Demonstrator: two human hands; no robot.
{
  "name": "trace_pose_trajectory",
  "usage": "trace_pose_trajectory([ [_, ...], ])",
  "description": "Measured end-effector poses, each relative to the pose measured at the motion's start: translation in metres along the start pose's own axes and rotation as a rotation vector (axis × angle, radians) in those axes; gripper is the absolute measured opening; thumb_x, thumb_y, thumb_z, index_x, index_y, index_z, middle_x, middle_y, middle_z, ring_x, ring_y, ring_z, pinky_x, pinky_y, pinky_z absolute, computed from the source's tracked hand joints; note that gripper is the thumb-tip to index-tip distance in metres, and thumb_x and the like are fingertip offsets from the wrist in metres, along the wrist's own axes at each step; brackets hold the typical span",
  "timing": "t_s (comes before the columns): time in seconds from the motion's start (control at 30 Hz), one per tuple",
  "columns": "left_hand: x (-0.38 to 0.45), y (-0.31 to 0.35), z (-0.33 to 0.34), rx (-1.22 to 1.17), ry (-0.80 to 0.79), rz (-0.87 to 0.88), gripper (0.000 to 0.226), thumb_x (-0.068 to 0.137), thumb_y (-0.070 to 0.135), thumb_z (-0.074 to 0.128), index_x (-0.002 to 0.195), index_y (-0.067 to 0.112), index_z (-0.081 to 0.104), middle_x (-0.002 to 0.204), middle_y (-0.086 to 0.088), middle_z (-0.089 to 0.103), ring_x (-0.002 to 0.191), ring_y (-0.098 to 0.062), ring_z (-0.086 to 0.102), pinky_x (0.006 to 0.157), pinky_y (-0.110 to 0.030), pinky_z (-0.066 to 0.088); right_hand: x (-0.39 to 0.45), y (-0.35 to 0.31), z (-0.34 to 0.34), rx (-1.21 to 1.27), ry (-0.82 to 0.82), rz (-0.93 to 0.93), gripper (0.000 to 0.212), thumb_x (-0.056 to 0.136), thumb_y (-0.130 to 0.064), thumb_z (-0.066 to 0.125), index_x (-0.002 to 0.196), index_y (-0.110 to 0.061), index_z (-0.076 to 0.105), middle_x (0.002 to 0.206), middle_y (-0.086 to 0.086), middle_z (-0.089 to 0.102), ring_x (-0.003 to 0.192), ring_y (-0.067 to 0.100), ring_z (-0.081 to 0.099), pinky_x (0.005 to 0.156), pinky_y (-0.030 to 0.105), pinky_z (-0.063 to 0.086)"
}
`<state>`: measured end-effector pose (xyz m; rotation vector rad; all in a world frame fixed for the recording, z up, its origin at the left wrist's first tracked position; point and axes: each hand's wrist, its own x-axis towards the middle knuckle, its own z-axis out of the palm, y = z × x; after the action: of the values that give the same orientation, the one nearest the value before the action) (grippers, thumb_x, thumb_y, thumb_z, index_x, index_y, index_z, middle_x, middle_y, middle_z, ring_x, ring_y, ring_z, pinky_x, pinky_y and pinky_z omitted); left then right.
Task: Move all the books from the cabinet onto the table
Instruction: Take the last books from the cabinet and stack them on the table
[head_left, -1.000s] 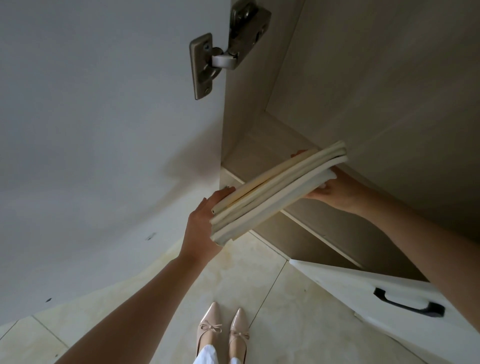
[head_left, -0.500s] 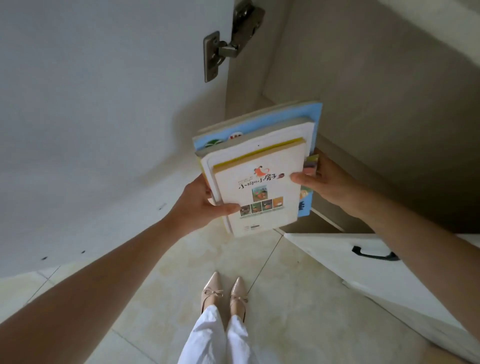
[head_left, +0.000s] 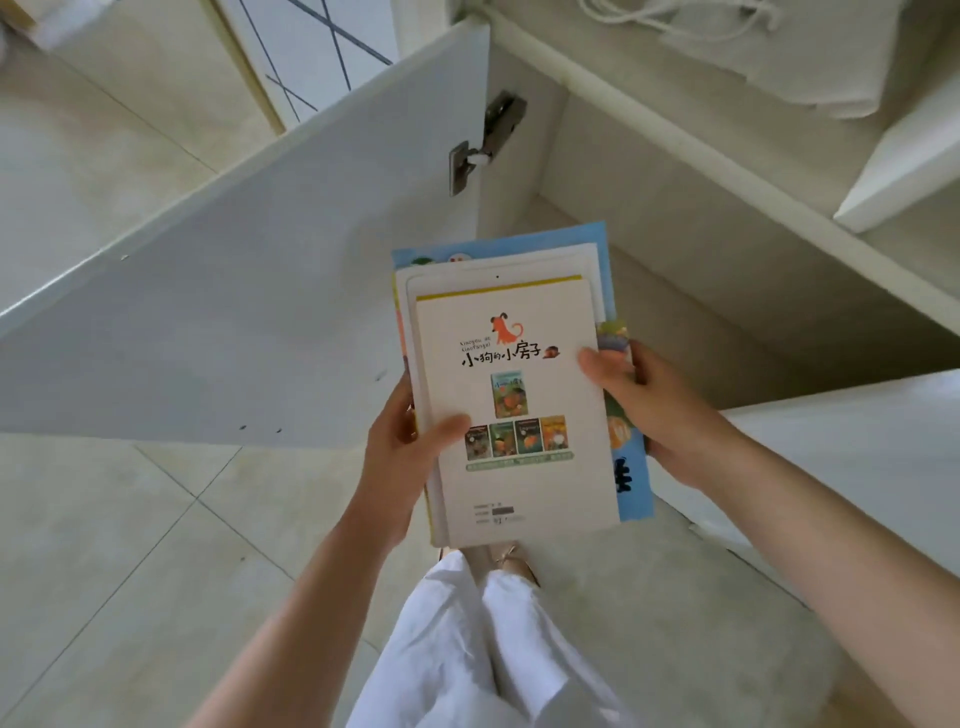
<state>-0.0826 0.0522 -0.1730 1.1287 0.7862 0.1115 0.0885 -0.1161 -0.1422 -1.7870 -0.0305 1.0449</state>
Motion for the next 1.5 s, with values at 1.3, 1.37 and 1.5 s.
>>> trace_pose_trajectory([
  [1.3,-0.505,-0.142,-0.047,-0.539,1.610,0.246,0.071,0.076,0.024,0.069,0.133,0.055,0.040,0.125,0.006,0.059,0.107,-0.024,0.066,0.071,-0.044,0.061,-0.333,0.098,0.301,-0.795,-1.190,-0.500,0.085,0.080,-0.016,0.075,0.139,-0.054,0.027,0.114,-0.025,0.060,0.103,0.008,0.065,0.083,0.040,0.058],
  [1.37,-0.537,-0.159,-0.054,-0.587,1.661,0.248,0.070,0.077,0.021,0.068,0.133,0.055,0.041,0.123,0.008,0.061,0.104,-0.023,0.068,0.071,-0.044,0.061,-0.365,0.119,0.324,-0.833,-1.250,-0.515,0.082,0.083,-0.014,0.072,0.138,-0.054,0.026,0.108,-0.032,0.056,0.099,0.002,0.063,0.074,0.024,0.058],
  [1.5,-0.599,-0.188,-0.072,-0.629,1.756,0.259,0.067,0.081,0.016,0.069,0.134,0.050,0.044,0.123,0.009,0.062,0.103,-0.019,0.068,0.071,-0.040,0.061,-0.424,0.162,0.364,-0.904,-1.322,-0.508,0.078,0.086,-0.013,0.068,0.141,-0.049,0.025,0.109,-0.023,0.056,0.094,-0.001,0.061,0.063,0.015,0.055],
])
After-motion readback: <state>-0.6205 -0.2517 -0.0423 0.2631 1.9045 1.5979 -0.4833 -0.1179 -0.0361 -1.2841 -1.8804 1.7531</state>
